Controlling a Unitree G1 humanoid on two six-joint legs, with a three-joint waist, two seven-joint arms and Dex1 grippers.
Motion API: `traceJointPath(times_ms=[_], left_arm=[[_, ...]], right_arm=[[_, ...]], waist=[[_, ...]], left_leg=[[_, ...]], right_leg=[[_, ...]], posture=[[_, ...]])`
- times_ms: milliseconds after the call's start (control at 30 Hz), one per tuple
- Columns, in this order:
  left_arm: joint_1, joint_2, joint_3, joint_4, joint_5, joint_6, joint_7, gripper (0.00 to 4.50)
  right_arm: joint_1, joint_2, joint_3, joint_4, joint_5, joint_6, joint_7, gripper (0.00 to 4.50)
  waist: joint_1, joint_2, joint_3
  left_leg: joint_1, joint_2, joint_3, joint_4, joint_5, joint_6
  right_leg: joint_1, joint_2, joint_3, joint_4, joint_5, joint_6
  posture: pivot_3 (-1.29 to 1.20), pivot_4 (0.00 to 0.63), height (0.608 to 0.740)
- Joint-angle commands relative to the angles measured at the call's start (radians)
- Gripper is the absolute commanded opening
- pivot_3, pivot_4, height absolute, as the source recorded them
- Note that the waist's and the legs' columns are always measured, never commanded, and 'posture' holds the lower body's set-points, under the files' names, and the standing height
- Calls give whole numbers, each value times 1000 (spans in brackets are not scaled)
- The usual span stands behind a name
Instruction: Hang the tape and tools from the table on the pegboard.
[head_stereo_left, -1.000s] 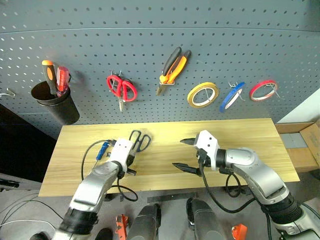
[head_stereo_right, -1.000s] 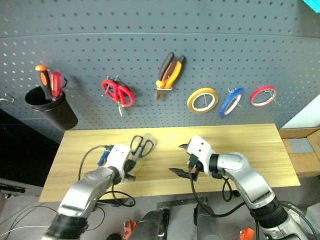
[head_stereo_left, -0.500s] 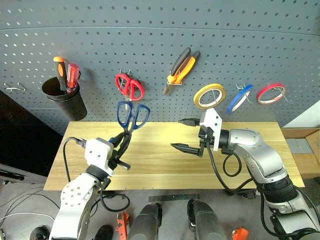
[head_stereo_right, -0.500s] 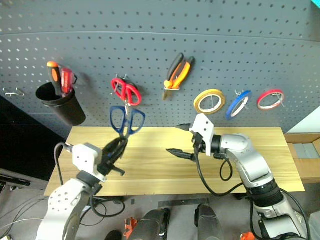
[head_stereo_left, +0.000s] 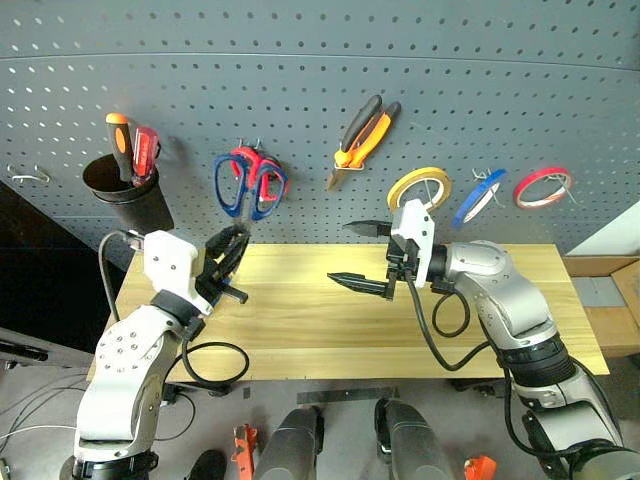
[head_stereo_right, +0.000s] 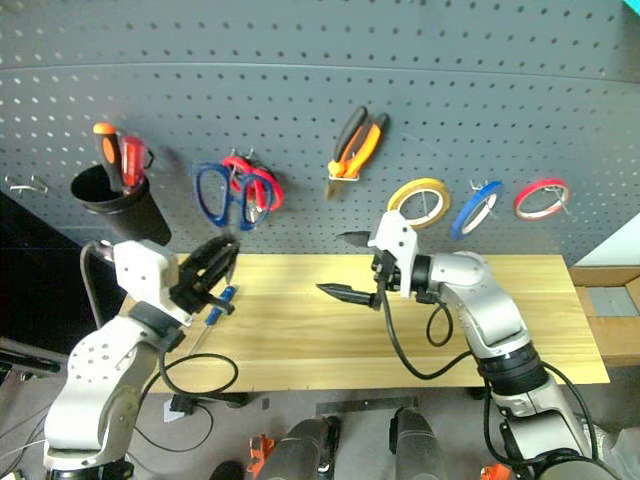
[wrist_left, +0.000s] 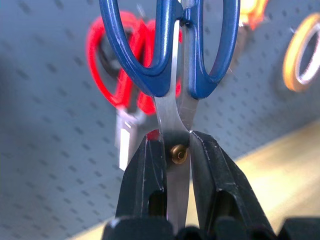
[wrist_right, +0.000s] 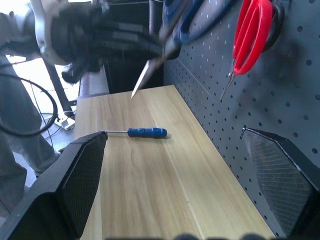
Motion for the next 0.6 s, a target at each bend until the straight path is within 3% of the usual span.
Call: traceJointPath(times_ms=[33,367,567,600], left_arm=[[-53,0,9,15,-17,-7,-4,395],[-190,53,-19,223,32,39,-37,395],[-302,-22,43,351,-39,57,6,395],[-308,-21,55,356,-73,87,-16,731]], right_arm=[[-12,-5,-27,-37,12,-9,-8,4500],[-11,-7,-26,-72,24,7,-29,4500],[-28,21,-56,-85,67,30,-63,4500],[-39,33,-75,-87,85,38,-78,4500]], waist=[[0,0,0],[-8,0,0],[-11,-1,-1],[-14,-1,-1]], left_leg=[[0,0,0,0,0,0],[0,0,0,0,0,0],[0,0,1,1,0,0],[0,0,1,1,0,0]], right_leg=[[0,0,0,0,0,0],[0,0,0,1,0,0],[0,0,0,1,0,0],[-1,0,0,1,0,0]], posture=[[32,220,740],[21,213,740],[18,214,740],[16,214,740]])
